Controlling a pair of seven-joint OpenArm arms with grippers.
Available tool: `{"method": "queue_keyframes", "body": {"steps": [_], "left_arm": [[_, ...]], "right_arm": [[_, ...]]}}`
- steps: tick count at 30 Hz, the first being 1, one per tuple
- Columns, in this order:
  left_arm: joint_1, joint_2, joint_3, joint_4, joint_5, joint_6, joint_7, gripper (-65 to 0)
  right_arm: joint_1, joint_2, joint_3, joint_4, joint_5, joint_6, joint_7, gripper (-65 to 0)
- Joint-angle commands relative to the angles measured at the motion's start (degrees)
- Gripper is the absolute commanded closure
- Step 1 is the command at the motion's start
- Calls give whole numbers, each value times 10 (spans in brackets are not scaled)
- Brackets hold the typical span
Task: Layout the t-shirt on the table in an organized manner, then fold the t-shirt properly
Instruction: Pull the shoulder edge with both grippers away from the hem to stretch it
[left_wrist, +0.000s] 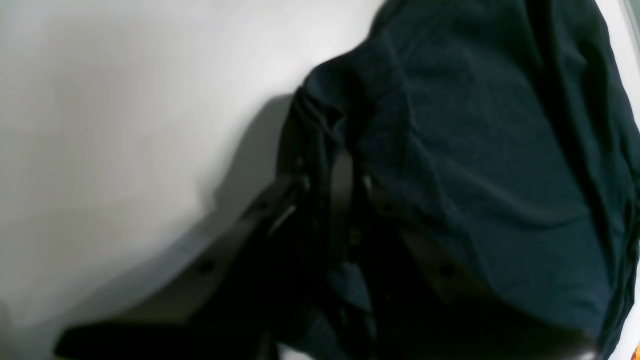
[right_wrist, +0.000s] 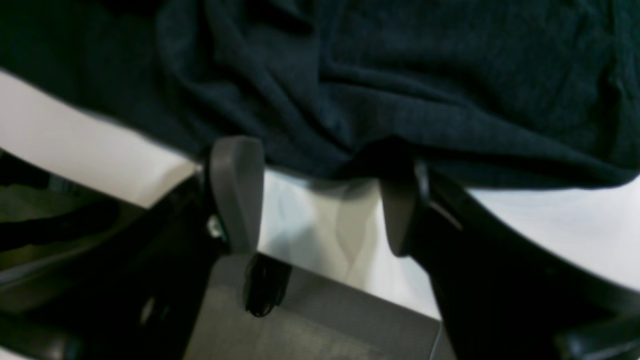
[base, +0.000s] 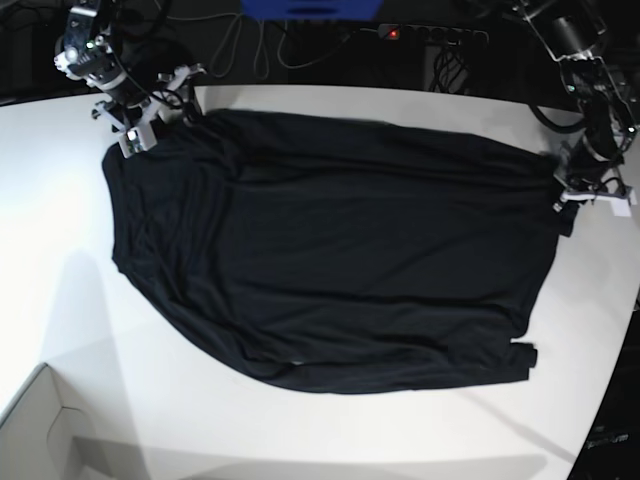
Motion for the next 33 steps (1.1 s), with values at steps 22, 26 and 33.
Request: {"method": "queue_keyframes", "body": {"steps": [22, 26, 33], "left_arm": [[5, -31, -6, 5, 33, 21, 14, -1], [5, -30, -6, 4, 33, 21, 14, -1], [5, -30, -6, 0, 33, 21, 13, -1]], "right_arm": [[-20, 1, 4, 55, -1, 0, -6, -369], [-7, 1, 3, 34, -2, 0, -6, -369], [9, 1, 0, 11, -2, 0, -6, -368]]}}
